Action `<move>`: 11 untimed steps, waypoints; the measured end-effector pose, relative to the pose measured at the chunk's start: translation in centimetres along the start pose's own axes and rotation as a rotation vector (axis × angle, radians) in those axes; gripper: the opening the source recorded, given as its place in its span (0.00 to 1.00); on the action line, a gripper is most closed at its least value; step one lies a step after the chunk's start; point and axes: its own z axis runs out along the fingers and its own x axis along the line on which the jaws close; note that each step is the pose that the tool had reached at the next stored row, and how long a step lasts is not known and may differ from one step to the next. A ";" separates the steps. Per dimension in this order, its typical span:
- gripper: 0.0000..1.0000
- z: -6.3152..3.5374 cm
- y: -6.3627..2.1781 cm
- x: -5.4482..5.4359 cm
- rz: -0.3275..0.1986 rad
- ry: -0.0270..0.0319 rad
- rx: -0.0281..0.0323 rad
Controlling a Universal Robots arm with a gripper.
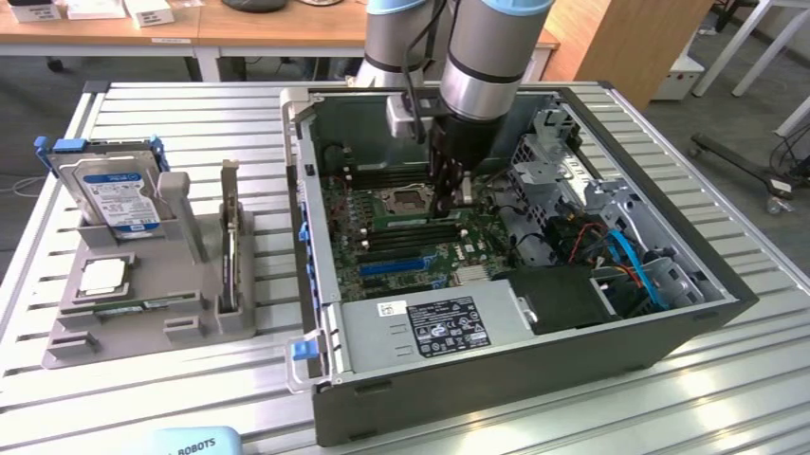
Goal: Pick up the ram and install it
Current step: 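Insert the ram into the slot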
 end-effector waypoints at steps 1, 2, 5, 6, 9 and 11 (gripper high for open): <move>0.11 0.07 0.00 0.0 0.000 0.0000 0.0000; 0.11 0.13 0.00 0.0 0.000 0.0000 0.0000; 0.11 0.34 0.00 0.0 0.000 0.0000 0.0000; 0.11 0.42 0.00 0.0 0.000 0.0000 0.0000; 0.11 0.67 0.00 0.0 0.000 0.0000 0.0000; 0.11 0.71 0.00 0.0 0.000 0.0002 -0.0001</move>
